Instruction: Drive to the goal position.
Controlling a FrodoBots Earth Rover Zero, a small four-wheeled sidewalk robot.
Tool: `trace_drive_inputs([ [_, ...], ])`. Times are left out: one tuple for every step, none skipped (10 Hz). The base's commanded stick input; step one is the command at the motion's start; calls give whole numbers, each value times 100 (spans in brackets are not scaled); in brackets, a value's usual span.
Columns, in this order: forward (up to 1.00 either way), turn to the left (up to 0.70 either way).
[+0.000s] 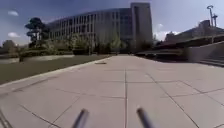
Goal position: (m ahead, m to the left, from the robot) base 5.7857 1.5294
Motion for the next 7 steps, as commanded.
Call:
trace_drive_inputs([
  [100, 0],
  [100, 0],
  [100, 0],
  [100, 0],
  [100, 0],
  [100, 0],
  [100, 0],
])
